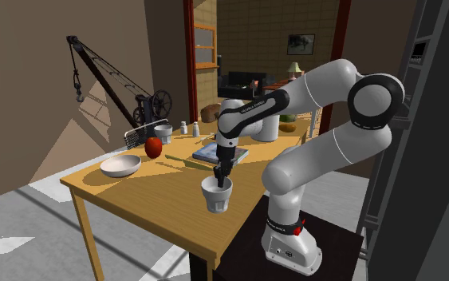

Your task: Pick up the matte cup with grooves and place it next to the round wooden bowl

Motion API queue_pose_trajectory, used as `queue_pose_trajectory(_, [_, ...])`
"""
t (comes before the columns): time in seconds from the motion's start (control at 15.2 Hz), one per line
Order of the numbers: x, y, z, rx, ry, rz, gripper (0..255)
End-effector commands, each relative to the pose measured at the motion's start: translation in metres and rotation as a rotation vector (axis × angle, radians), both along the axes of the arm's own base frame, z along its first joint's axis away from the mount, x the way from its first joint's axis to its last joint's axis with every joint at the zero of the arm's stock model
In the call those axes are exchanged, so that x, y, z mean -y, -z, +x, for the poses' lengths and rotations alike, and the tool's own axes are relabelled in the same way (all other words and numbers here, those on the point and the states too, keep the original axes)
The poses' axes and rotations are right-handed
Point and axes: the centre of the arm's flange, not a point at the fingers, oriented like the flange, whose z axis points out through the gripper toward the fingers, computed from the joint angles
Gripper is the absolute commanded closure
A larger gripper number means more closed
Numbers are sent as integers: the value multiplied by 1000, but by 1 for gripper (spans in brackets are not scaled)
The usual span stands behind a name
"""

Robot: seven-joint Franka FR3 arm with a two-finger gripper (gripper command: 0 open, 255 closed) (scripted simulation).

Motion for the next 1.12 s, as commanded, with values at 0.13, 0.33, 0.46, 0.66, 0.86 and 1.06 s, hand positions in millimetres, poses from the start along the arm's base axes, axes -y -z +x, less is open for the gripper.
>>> queue_pose_trajectory(0.13, [0,1,0,-2,0,0,255])
queue_pose_trajectory(0.33, [0,-15,0,-2,0,0,255])
queue_pose_trajectory(0.46, [0,-26,0,-2,0,0,255])
queue_pose_trajectory(0.66, [0,-41,0,-2,0,0,255])
queue_pose_trajectory(0.86, [0,-57,0,-2,0,0,255])
queue_pose_trajectory(1.06, [0,-73,0,-2,0,0,255])
